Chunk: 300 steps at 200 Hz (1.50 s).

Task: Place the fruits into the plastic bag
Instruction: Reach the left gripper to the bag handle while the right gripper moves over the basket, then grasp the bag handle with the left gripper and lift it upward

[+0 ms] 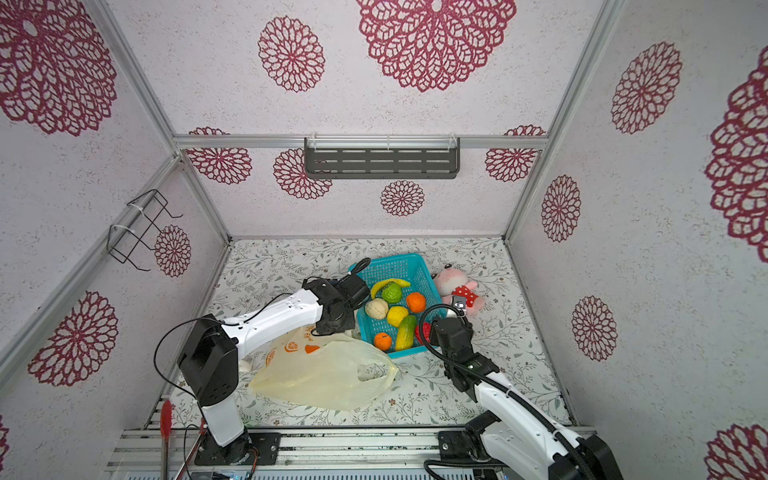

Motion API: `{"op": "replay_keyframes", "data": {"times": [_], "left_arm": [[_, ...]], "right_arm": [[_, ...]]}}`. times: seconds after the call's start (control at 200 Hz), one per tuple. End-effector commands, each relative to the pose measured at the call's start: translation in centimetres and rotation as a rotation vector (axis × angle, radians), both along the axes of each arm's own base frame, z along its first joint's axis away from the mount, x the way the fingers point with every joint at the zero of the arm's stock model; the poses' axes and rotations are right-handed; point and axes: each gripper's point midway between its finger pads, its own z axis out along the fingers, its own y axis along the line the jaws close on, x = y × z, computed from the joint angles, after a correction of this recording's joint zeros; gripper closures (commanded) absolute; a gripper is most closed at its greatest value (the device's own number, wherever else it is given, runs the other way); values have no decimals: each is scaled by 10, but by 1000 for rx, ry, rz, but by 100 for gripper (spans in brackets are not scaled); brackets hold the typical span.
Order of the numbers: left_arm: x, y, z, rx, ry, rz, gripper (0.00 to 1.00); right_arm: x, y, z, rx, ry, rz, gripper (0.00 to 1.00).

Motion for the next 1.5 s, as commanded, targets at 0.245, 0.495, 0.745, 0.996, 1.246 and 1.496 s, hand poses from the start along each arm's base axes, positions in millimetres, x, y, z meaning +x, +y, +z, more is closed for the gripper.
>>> {"op": "replay_keyframes", "data": {"times": [0.245,0.495,0.745,0.996,1.246,1.496], "left_arm": [[20,-26,134,-664,-149,-128,100],[15,6,183,-905,-210,-151,100],[15,34,203,-988,-279,-74,100],[20,30,254,-1115,-344,-60,100],[24,30,309,-1198,-418,-49,100],[30,18,323,-1259,-430,-29,100]], "right_arm": [[10,17,62,71,-96,61,35],[18,48,89,106,-89,211,35],[14,97,102,179,-46,464,34],[12,125,107,229,1,600,33],[11,132,122,286,11,660,33],[23,107,130,356,13,578,33]]}}
